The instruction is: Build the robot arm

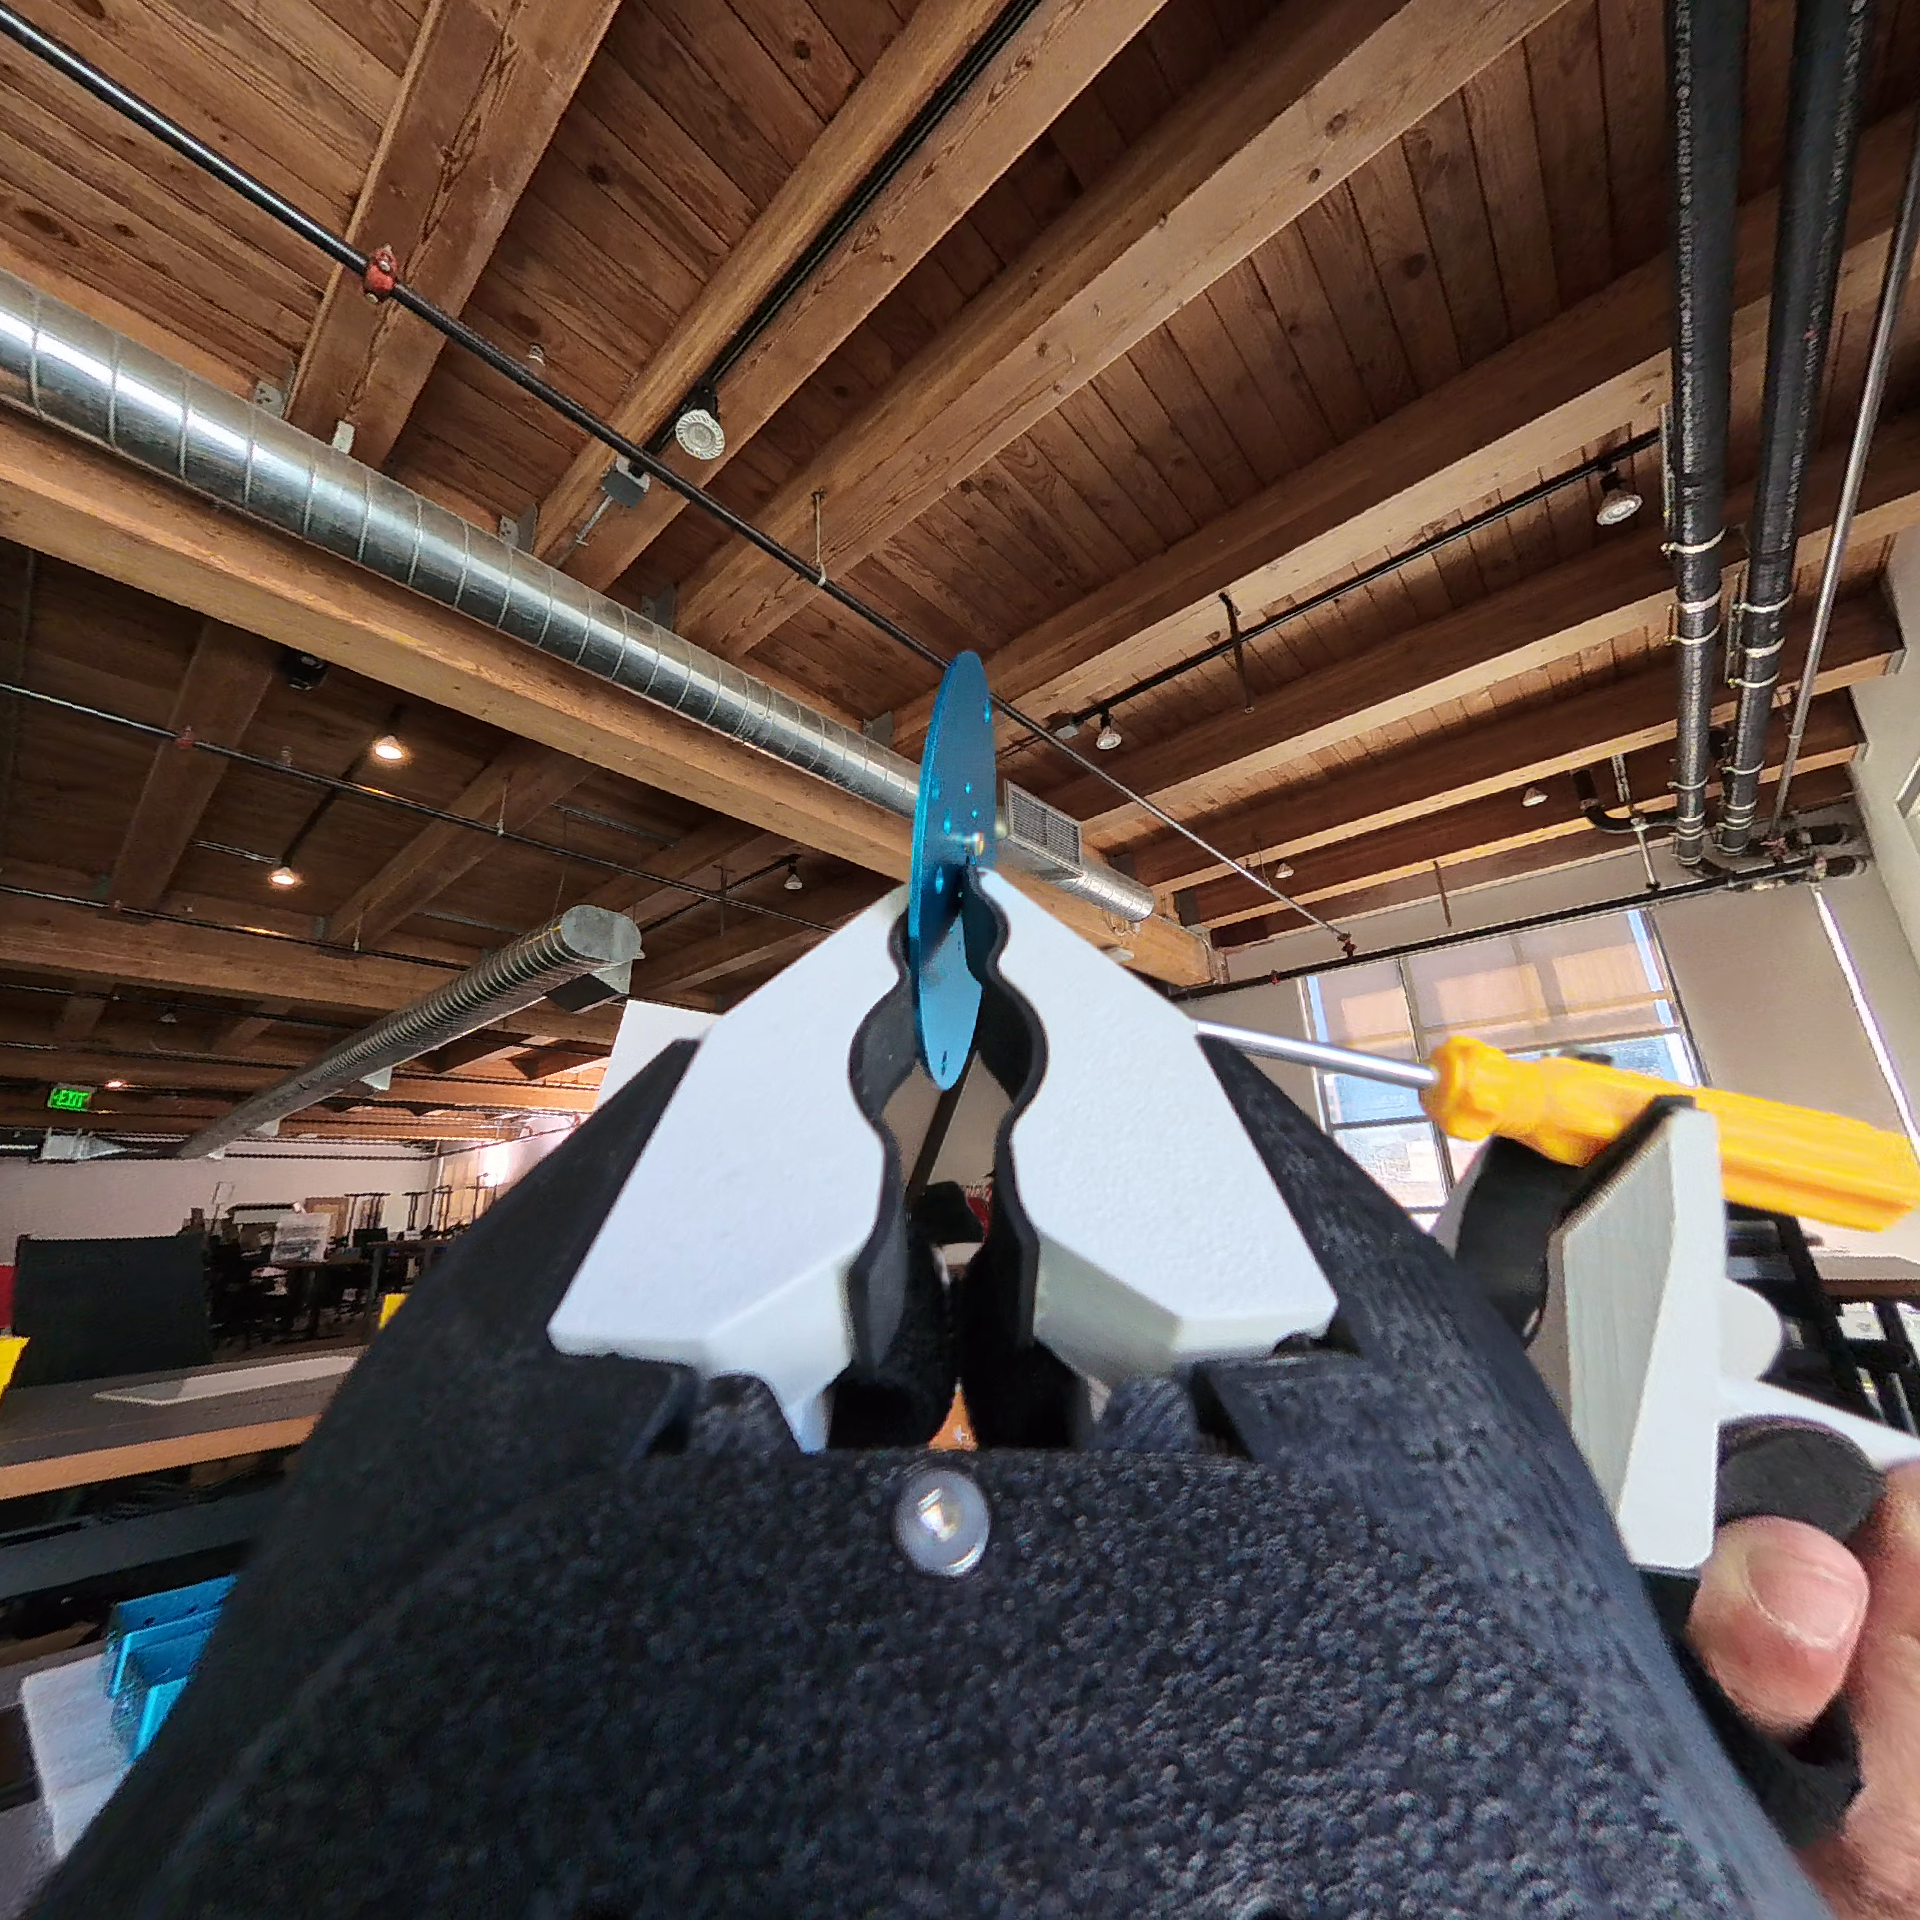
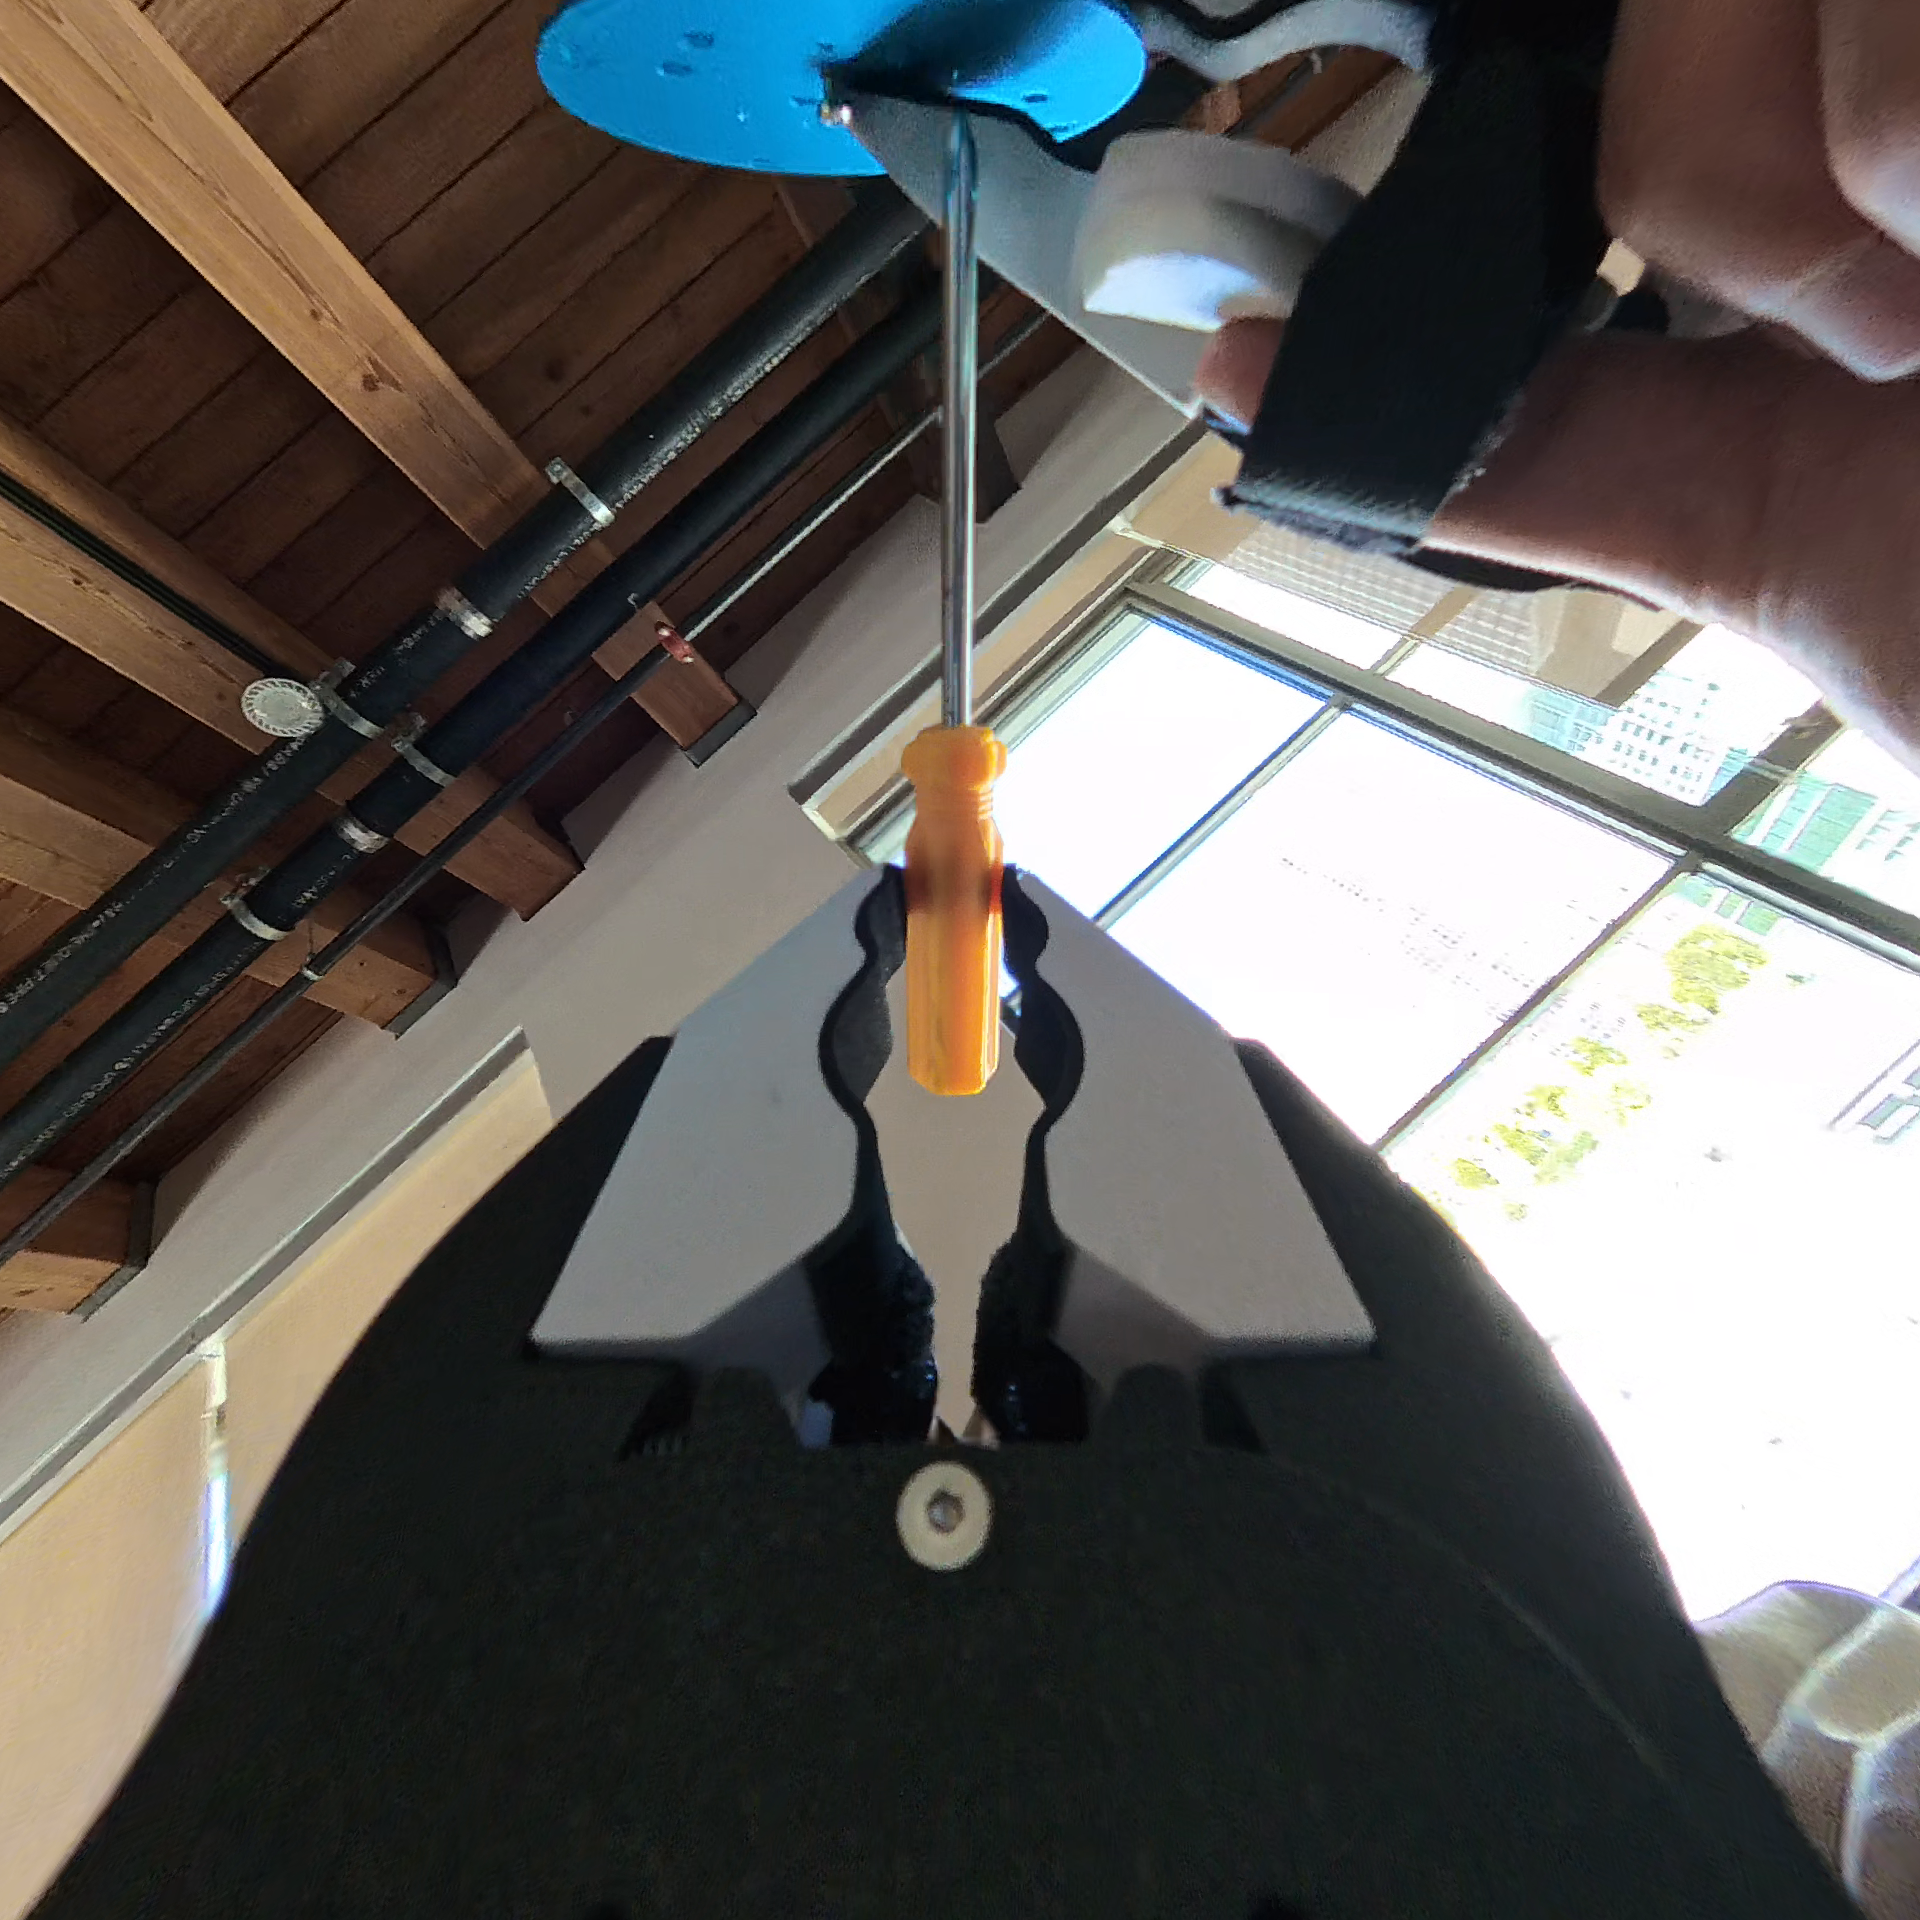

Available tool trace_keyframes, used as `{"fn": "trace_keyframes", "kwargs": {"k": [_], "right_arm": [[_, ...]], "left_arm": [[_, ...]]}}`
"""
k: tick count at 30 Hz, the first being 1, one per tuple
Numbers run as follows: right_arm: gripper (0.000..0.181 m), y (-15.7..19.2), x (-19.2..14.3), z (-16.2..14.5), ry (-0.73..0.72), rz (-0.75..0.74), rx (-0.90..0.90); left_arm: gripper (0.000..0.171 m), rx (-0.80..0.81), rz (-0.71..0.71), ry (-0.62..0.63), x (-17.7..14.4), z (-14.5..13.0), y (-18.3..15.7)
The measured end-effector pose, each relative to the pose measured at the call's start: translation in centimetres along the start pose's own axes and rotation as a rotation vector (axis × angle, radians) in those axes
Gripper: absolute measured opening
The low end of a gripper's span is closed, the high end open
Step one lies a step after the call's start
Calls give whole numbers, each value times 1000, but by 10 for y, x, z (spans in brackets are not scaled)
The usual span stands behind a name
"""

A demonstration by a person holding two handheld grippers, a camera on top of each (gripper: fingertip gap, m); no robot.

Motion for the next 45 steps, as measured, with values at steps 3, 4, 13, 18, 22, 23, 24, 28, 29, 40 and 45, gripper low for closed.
{"fn": "trace_keyframes", "kwargs": {"k": [3, 4, 13, 18, 22, 23, 24, 28, 29, 40, 45], "right_arm": [[16, -4, -6, 0, 16, -149, -77], [16, -5, -12, 1, 27, -240, -124], [17, 73, -152, 65, 275, -1943, -834], [17, 104, -229, 65, 765, -2246, -668], [17, 110, -268, 57, 915, -2224, -602], [17, 111, -273, 56, 918, -2203, -631], [17, 112, -274, 56, 900, -2161, -677], [17, 116, -282, 55, 810, -2004, -866], [17, 116, -284, 55, 780, -1957, -933], [37, 136, -303, 42, 616, -1932, -1037], [37, 132, -300, 40, 665, -1904, -1058]], "left_arm": [[5, -4, 77, 39, -3, -4, 12], [5, -4, 114, 62, -4, -6, 19], [5, 159, 525, 615, -35, -70, 79], [5, 155, 542, 685, -43, -86, 82], [5, 167, 528, 732, -47, -94, 80], [5, 160, 523, 738, -48, -95, 80], [5, 160, 525, 742, -49, -96, 80], [5, 111, 508, 730, -50, -99, 80], [5, 99, 500, 724, -49, -100, 80], [5, 30, 378, 699, -42, -104, 66], [5, 46, 345, 764, -41, -115, 59]]}}
Point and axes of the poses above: each gripper's, where its closed fingertips meet, x out along the fingers, z out of its top, y = z × x across the jaws, the point moved 5 cm from there along -x, back along the fingers, and after that the axes turned 2 degrees about -z, right-handed, at the moved point
